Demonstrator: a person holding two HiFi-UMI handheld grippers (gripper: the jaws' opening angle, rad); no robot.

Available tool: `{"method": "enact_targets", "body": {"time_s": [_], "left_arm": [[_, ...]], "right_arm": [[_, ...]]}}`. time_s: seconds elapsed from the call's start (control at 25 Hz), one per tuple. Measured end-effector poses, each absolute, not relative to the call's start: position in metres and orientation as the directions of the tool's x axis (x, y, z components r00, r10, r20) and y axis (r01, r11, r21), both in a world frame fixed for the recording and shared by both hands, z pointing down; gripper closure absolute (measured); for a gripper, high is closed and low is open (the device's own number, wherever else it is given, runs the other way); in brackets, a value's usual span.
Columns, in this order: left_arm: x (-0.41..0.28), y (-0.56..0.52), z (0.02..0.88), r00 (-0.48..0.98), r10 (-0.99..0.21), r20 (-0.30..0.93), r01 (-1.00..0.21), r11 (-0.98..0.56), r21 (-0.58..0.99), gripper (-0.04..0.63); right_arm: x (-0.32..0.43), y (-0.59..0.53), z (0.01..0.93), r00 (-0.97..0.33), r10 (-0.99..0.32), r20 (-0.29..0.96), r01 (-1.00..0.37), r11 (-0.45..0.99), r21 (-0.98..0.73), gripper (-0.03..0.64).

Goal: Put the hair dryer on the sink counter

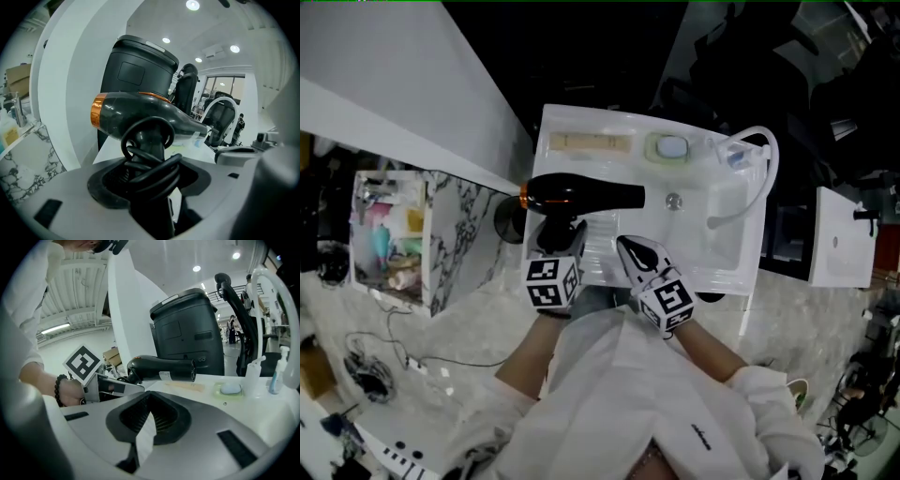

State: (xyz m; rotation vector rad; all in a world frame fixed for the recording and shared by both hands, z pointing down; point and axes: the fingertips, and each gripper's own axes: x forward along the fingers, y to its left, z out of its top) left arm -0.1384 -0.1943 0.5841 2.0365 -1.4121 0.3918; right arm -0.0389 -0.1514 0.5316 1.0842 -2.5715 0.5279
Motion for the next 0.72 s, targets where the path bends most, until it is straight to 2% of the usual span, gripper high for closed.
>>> {"method": "enact_targets", "body": {"time_s": [0.72], "left_arm": [[-0.131, -0.215, 0.665, 0.334, -0.633, 0.698, -0.942, -0.226, 0.246, 0.304]], "right_arm": [[-0.039, -0.184, 0.594, -0.659, -0.57, 0.49, -0.738, 0.616, -0.276, 0.6]]}}
